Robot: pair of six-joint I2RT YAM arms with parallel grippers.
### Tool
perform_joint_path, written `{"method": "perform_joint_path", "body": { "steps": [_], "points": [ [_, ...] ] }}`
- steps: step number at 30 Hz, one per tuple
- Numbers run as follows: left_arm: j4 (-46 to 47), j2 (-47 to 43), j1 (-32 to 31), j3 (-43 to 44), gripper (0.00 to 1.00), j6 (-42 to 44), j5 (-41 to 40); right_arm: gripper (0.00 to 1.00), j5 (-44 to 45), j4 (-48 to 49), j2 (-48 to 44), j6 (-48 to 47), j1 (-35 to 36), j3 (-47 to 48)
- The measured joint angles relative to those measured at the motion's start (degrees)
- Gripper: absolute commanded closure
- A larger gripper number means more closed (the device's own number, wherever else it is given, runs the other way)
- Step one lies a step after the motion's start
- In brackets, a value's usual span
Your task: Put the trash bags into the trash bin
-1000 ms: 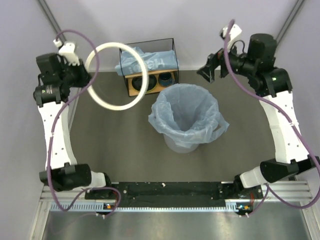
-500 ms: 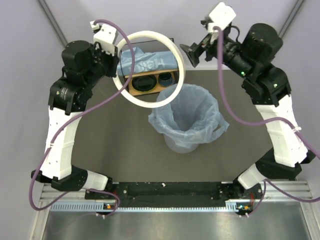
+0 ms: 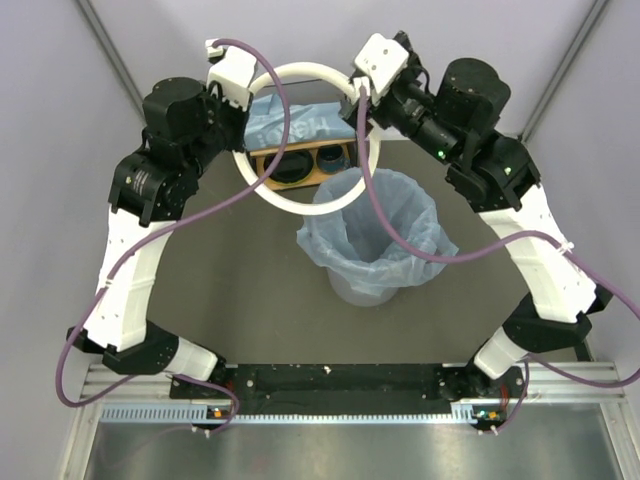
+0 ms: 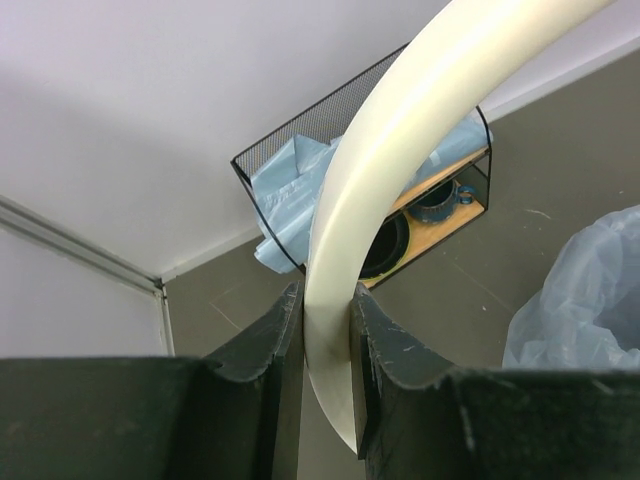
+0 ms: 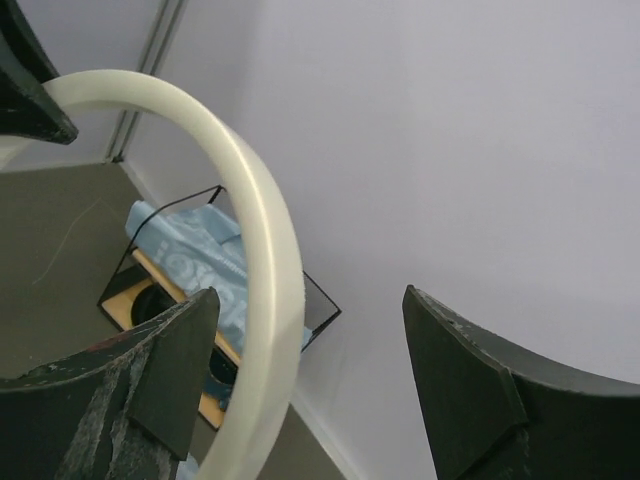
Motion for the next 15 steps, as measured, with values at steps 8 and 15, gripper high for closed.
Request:
{"method": "perform_joint_path", "body": {
  "steps": [8, 15],
  "points": [
    [0.17, 0.0, -3.08, 1.14, 1.0, 2.03, -1.7, 0.73, 5.57, 0.28, 1.29, -6.36, 1.6, -2.36],
    [1.11, -0.02, -5.35, 1.27, 0.48, 1.27, -1.81, 1.0, 10.99, 2.08, 2.1, -7.63, 1.6, -3.21]
  ]
}}
